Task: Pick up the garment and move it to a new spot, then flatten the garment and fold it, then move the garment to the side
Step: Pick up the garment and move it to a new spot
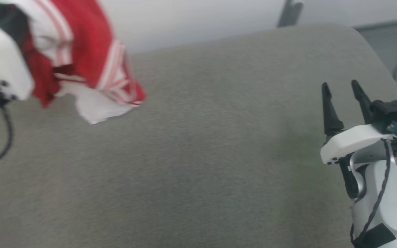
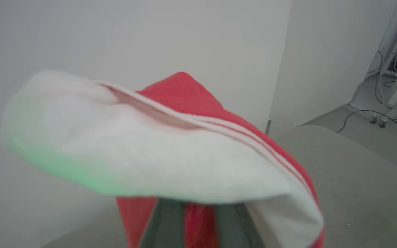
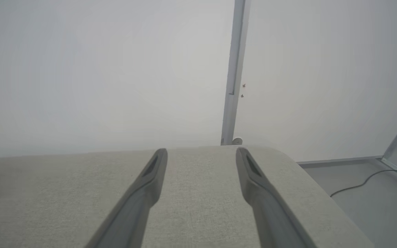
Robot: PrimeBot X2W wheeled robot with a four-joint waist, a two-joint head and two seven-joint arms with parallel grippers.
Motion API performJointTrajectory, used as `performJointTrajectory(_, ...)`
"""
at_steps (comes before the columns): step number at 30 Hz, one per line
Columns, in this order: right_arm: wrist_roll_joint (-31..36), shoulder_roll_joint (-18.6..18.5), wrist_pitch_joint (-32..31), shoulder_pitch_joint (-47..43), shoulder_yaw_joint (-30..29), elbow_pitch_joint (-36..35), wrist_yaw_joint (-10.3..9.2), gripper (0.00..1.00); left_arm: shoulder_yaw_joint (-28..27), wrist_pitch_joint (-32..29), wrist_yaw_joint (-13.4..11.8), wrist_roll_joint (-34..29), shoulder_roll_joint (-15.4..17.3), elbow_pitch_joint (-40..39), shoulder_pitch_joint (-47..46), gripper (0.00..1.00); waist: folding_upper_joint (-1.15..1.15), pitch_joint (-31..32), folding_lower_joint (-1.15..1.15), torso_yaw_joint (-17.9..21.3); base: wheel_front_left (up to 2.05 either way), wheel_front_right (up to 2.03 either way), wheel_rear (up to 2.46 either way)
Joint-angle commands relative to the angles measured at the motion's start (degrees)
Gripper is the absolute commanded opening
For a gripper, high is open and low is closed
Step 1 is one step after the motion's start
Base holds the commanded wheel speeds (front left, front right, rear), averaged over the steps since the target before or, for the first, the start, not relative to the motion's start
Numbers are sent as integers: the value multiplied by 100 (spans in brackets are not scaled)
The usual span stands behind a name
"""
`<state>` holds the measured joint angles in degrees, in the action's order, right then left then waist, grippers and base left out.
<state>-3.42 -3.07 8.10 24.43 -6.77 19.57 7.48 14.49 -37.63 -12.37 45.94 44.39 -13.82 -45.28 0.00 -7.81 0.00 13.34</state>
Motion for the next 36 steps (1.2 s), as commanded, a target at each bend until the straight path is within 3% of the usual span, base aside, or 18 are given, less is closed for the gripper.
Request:
performJointTrajectory(1,21,21,55,39,-32,22,3,100,65,-39,-30,-49,-57,-75,-126,0,0,-184,0,271,0,0,0)
performJointTrajectory(8,-183,22,252,69,-47,214,3,100,580,-199,-129,-127,-606,-364,-454,0,0,-371,0,590,0,0,0)
performJointTrajectory(13,-278,23,379,40,-14,392,3,100,765,-232,-263,-73,-807,-337,-174,0,0,-446,0,641,0,0,0)
performJointTrajectory(28,-450,19,564,-2,355,858,3,100,782,52,-506,334,-636,378,1858,0,0,-410,0,424,0,0,0)
performJointTrajectory(36,-423,19,591,50,493,1008,3,100,1058,296,-344,349,-805,1318,2520,0,0,-314,0,261,0,0,0)
